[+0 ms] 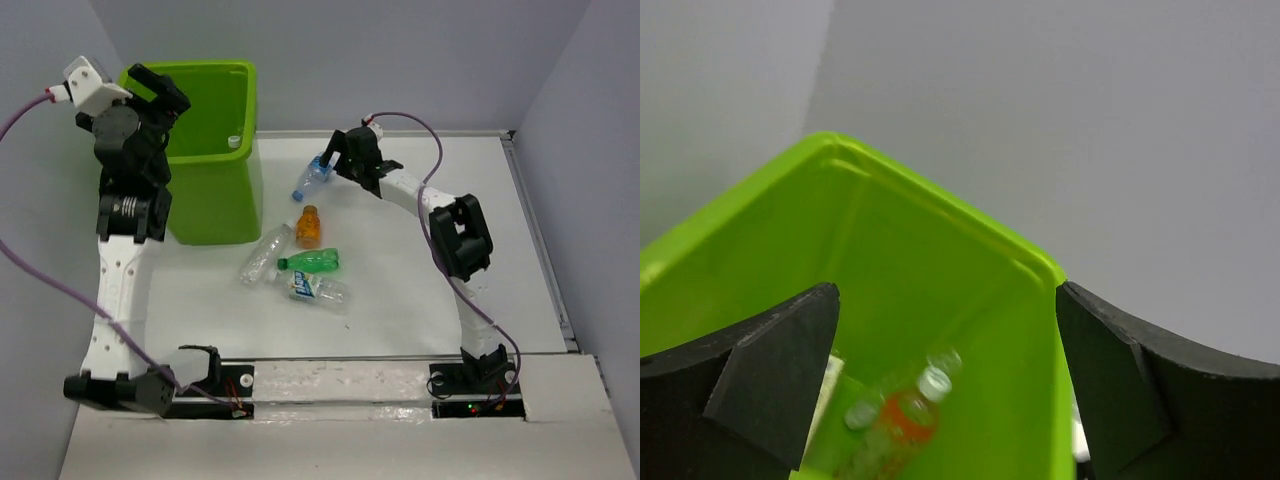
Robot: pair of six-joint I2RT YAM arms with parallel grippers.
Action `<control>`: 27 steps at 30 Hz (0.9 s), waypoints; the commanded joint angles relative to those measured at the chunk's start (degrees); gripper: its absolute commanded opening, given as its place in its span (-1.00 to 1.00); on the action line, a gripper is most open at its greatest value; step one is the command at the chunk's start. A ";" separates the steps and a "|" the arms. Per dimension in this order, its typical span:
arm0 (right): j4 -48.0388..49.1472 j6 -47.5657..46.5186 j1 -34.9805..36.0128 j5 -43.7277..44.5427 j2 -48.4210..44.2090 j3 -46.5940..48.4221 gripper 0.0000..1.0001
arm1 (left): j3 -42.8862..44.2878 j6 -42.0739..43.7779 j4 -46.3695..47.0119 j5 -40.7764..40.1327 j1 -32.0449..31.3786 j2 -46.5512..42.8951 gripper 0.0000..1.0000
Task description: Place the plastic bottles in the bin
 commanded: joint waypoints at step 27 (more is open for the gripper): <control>13.21 3.85 -2.93 -5.72 5.74 5.83 -0.28 | -51.37 -1.49 -23.93 31.16 -5.42 -27.06 0.98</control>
